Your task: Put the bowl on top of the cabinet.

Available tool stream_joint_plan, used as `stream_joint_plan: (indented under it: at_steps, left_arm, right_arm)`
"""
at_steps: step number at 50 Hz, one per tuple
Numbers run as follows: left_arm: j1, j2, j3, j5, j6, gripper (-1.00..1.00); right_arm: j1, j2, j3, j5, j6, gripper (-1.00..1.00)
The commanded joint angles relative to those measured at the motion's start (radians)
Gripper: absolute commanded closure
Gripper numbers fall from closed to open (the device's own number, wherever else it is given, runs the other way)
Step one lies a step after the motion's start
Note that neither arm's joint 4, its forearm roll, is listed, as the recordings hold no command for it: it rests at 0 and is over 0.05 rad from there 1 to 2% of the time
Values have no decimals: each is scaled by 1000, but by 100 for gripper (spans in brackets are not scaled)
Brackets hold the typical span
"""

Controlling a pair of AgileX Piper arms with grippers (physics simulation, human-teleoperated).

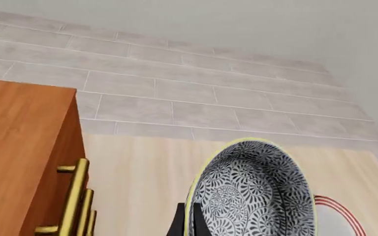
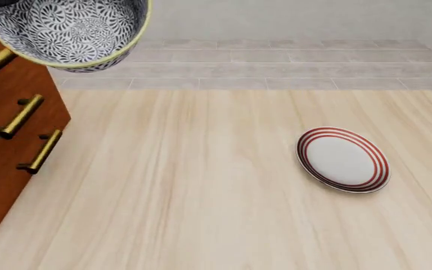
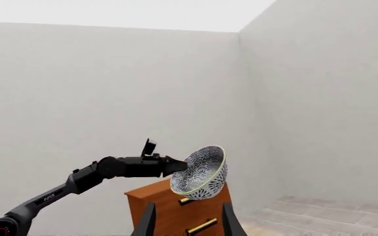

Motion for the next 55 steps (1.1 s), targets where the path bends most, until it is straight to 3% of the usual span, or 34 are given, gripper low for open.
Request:
stream_joint_plan:
  at_steps: [1, 7, 19, 27, 32, 55]
  left_arm:
    - [114, -20, -8, 41, 67, 100]
    - [173, -11, -38, 56, 106, 100]
    - [267, -32, -50, 67, 94, 100]
    - [340, -43, -40, 68, 129, 100]
    - [412, -55, -26, 53, 122, 100]
    - [549, -72, 18, 3, 81, 100]
  right_arm:
    - [6, 37, -1, -26, -1, -100]
    - [2, 54, 0, -44, 5, -100]
    - [0, 65, 1, -51, 1, -100]
    - [4, 75, -1, -55, -5, -100]
    - [3, 71, -1, -49, -4, -100]
    - [8, 63, -4, -35, -8, -100]
